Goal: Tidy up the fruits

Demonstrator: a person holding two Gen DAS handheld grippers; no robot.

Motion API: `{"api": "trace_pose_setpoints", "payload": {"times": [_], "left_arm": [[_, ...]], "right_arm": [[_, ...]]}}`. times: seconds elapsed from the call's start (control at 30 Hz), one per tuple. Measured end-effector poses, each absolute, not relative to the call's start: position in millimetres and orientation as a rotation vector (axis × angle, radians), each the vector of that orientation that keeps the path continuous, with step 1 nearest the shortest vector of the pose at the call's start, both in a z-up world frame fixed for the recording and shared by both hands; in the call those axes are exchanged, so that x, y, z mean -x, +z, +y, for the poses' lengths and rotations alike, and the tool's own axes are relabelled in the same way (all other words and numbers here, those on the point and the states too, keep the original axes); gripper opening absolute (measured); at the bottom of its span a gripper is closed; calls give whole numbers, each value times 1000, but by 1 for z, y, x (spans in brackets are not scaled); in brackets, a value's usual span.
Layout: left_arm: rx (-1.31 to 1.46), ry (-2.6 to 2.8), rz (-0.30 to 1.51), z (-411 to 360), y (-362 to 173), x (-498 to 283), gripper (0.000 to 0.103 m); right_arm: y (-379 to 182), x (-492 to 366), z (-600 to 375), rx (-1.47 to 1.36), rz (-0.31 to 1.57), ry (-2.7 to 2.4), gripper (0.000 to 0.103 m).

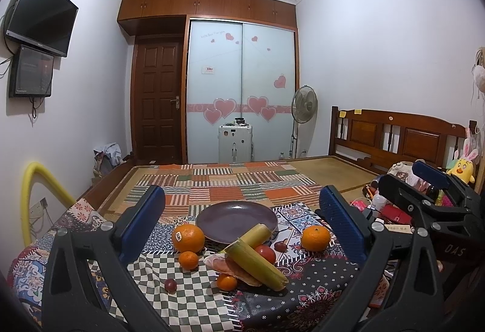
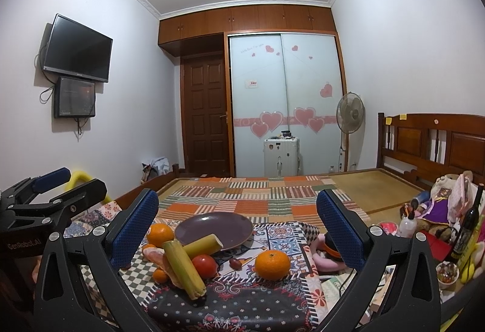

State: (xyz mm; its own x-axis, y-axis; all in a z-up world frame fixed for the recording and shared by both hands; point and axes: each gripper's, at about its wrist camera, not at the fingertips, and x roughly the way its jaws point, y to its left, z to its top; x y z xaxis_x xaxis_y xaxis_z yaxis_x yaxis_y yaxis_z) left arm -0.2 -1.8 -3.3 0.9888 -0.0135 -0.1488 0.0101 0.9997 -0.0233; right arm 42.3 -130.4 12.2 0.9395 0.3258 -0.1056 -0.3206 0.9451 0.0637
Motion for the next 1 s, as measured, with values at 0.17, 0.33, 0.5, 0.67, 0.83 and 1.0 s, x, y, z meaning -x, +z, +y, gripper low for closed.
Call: {"api": "trace_pose_setpoints", "payload": {"times": [0.17, 0.33, 0.5, 0.67, 0.83, 1.0], "left_arm": [[23, -11, 148, -1, -4, 0, 103], [25, -6, 149, 0, -5, 0, 103], [32, -5, 155, 3, -7, -3, 103], [27, -1, 166, 6, -14, -8, 103], [10, 13, 218, 13, -27, -20, 91], [-5, 18, 311, 24, -47, -38, 81]], "right_arm": [[12, -42, -131, -50, 112, 330, 103], [9, -44, -132, -58, 118, 333, 103], [7, -46, -131, -55, 123, 332, 103], [0, -53, -127, -31, 145, 326, 103], [-14, -68, -124, -13, 214, 349, 103], [-36, -87, -114, 33, 316, 381, 99]]}}
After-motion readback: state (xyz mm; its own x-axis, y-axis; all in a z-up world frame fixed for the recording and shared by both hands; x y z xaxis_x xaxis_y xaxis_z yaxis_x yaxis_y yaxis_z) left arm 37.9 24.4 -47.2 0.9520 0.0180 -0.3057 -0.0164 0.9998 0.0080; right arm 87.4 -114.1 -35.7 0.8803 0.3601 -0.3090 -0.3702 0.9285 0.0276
